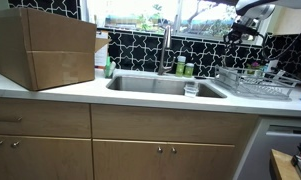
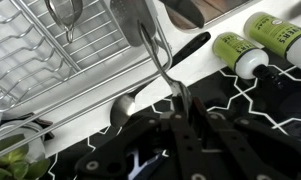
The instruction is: Pick up the silver fork and put it in the right gray cutlery holder on the dish rack, pick up the silver fork and silver spoon together and put it in the left gray cutlery holder on the dish rack
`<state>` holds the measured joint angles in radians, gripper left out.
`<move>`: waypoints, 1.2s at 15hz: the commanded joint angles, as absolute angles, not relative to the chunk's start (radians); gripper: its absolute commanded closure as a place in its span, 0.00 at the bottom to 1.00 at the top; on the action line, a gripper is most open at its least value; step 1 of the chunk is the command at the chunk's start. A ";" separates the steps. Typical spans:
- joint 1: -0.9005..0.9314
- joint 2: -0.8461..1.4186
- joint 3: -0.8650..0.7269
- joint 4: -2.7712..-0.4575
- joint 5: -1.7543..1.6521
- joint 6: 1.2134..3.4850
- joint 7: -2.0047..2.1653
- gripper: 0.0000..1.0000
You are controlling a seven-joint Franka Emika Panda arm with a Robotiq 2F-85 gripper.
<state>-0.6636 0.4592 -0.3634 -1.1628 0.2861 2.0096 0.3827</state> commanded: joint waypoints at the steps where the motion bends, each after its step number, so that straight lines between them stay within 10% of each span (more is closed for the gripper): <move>1: -0.642 0.396 -0.376 -1.220 0.256 2.036 0.391 0.97; 18: -0.588 0.314 -0.369 -1.310 0.165 1.838 0.386 0.97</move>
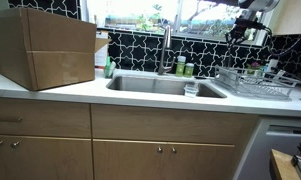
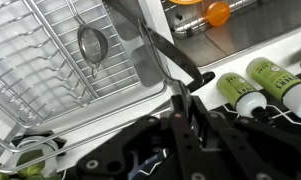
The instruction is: Pick up the silver fork and put it in the right gray cutlery holder on the dish rack, pick up the silver fork and silver spoon together and put it in the left gray cutlery holder on the dish rack
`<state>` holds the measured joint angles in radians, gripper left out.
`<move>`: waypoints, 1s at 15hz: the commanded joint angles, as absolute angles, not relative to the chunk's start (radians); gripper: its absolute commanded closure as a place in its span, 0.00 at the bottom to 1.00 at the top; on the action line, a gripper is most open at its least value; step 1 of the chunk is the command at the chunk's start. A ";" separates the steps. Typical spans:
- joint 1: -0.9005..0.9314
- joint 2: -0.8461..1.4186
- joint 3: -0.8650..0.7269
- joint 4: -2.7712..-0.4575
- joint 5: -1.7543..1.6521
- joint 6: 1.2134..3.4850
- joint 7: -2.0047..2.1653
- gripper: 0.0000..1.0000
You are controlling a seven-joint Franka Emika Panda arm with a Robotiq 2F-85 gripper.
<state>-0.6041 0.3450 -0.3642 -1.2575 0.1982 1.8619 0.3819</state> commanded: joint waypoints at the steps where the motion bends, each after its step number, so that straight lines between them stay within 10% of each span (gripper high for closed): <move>1: -0.586 0.314 -0.367 -1.317 0.164 1.830 0.385 0.97; 12: -0.528 0.317 -0.377 -1.438 0.067 1.896 0.449 0.97; 13: -0.524 0.315 -0.379 -1.445 0.053 1.898 0.464 0.62; 15: -0.522 0.306 -0.377 -1.458 0.044 1.901 0.476 0.55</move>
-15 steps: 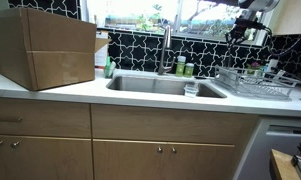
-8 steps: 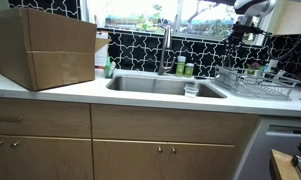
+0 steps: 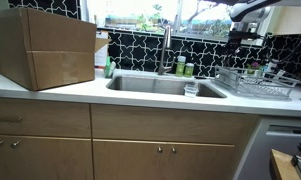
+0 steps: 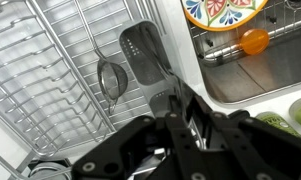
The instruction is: Pick up the silver fork and put it in the right gray cutlery holder on the dish rack, pick up the silver fork and silver spoon together and put it in the left gray cutlery holder on the dish rack
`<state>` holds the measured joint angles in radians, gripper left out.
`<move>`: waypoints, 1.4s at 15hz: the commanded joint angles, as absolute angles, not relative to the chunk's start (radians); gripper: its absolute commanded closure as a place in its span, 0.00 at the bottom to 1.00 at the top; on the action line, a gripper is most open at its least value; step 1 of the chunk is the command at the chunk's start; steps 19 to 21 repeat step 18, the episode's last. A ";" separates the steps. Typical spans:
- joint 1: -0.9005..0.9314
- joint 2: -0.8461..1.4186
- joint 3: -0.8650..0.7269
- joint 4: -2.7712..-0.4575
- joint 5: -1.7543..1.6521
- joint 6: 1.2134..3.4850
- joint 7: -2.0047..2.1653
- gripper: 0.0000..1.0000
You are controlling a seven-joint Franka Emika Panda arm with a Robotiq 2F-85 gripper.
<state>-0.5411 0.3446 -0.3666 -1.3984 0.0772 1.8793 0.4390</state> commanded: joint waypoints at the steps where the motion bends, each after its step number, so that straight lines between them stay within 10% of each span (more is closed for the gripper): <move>1: -0.521 0.298 -0.377 -1.464 0.040 1.902 0.481 0.48; 7: -0.517 0.238 -0.369 -1.496 0.052 1.907 0.472 0.02; 21: -0.490 0.216 -0.396 -1.457 0.065 1.900 0.472 0.00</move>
